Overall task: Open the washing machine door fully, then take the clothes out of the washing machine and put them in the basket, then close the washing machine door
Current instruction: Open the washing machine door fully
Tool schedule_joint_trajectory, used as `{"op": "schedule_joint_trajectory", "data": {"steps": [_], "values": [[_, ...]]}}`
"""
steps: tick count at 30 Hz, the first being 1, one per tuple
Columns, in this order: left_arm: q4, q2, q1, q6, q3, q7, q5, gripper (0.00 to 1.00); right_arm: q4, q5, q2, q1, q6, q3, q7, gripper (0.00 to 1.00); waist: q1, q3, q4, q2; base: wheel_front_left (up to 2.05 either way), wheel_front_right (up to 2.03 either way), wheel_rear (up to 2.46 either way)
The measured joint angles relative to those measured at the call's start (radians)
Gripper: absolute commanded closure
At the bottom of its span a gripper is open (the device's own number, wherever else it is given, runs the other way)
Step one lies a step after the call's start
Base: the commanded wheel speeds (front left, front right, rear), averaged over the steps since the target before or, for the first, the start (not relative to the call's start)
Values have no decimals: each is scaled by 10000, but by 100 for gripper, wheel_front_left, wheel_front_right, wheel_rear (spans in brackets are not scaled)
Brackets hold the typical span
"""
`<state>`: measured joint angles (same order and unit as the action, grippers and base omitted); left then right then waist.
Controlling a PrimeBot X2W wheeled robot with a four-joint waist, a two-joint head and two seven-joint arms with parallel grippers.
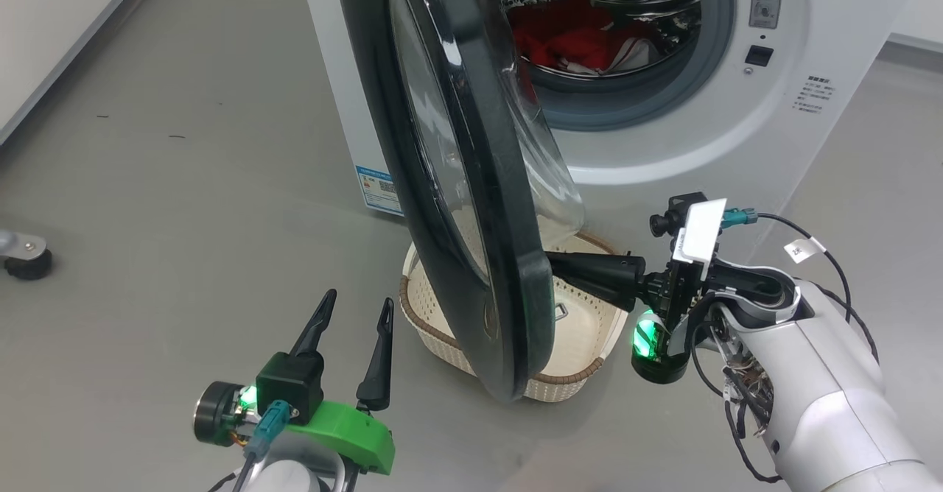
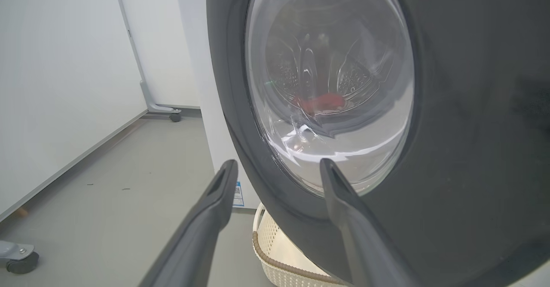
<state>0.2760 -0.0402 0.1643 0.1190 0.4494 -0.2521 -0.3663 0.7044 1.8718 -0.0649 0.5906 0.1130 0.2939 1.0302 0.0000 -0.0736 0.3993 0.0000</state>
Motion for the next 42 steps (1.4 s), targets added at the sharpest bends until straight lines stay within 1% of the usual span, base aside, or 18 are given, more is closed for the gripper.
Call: {"op": "schedule_joint_trajectory", "data": {"steps": [12,21,26,36,37,38,39,40,41,42], "values": [[0,-65,-69,0,-111,0,0,0,-723,1058,10,-287,2,1398,-520,100,0,98,378,0,0,0,0],[-48,-61,-127,0,-173,0,2,0,-941,1384,10,-478,6,1904,-1141,100,0,118,475,0,0,0,0],[-86,-63,-212,0,-197,0,2,0,-984,1672,15,-637,17,1868,-1563,100,0,137,481,0,0,0,0],[-107,-63,-235,0,-249,0,2,0,-1346,2579,38,-1289,82,991,-2405,100,0,197,389,0,0,0,0],[-111,-63,-244,0,-257,0,2,0,-1429,2627,42,-1369,81,861,-2541,89,0,203,373,0,0,0,0],[-115,-63,-256,0,-265,0,2,0,-1557,2631,44,-1453,82,690,-2688,89,0,211,355,0,0,0,0],[-117,-63,-266,0,-272,0,2,0,-1697,2652,42,-1533,82,523,-2798,45,0,218,337,0,0,0,0],[-121,-65,-272,0,-284,0,2,0,-1854,2700,42,-1611,82,364,-2892,18,0,225,319,0,0,0,0],[-127,-65,-280,0,-299,0,2,0,-2004,2688,46,-1695,82,215,-3037,2,0,232,298,0,0,0,0],[-132,-65,-292,0,-313,0,2,0,-2117,2640,46,-1767,82,82,-3172,0,0,237,277,0,0,0,0]]}}
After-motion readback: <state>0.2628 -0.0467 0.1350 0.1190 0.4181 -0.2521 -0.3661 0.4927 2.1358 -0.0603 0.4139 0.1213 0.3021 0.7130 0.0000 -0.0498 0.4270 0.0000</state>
